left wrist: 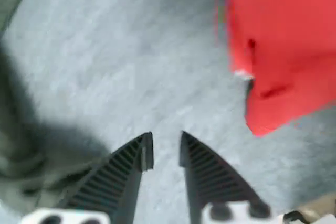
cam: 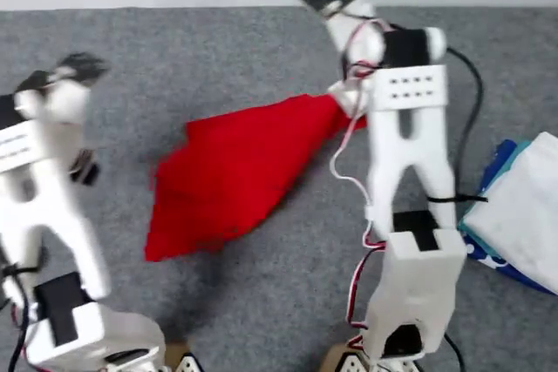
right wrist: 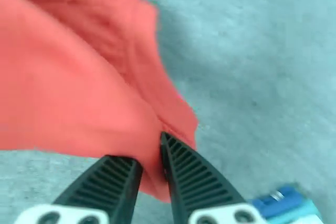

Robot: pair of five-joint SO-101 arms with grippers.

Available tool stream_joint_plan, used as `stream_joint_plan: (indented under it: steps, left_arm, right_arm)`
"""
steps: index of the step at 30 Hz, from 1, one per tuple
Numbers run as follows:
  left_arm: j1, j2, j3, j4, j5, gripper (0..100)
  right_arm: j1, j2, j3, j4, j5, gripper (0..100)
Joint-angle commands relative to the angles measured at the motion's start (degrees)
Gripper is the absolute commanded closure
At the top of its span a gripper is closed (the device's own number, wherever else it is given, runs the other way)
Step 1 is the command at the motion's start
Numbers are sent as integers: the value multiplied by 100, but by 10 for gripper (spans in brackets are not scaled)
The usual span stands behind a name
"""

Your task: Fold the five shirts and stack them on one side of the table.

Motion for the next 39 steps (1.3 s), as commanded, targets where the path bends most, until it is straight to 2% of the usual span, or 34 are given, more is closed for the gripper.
stream_joint_plan:
  steps: [1, 6, 11, 15, 19, 26, 31, 33, 35, 38, 39]
  left_arm:
    - [958, -264, -22, 176, 123, 936]
    - [2312, -264, 207, 185, 501, 891]
    - [3930, -202, 1077, 158, 774, 863]
    - [4747, -185, 2167, -642, 1020, 858]
    - [4686, -185, 3196, -1644, 1055, 822]
    - [3771, -79, 3662, -2382, 1064, 807]
    - [3473, 976, 3415, -2549, 1002, 812]
    - [3429, 1389, 3081, -2374, 1011, 819]
    - [3429, 1705, 2677, -2075, 1002, 860]
    - [3473, 1899, 2316, -1960, 967, 993]
    - [3473, 1881, 2220, -1873, 967, 997]
  right_arm:
    - [356, -585, -316, 233, 176, 990]
    - [637, -620, -316, 233, 404, 989]
    - [752, -576, -308, 224, 413, 989]
    - [760, -400, -308, 224, 404, 989]
    - [734, -312, -308, 224, 396, 989]
    - [743, -180, -308, 224, 396, 989]
    - [637, -127, -308, 224, 387, 989]
    - [620, -127, -308, 224, 387, 989]
    - [620, -127, -308, 224, 387, 989]
    - [646, -180, -316, 224, 396, 989]
    - [655, -198, -334, 224, 396, 989]
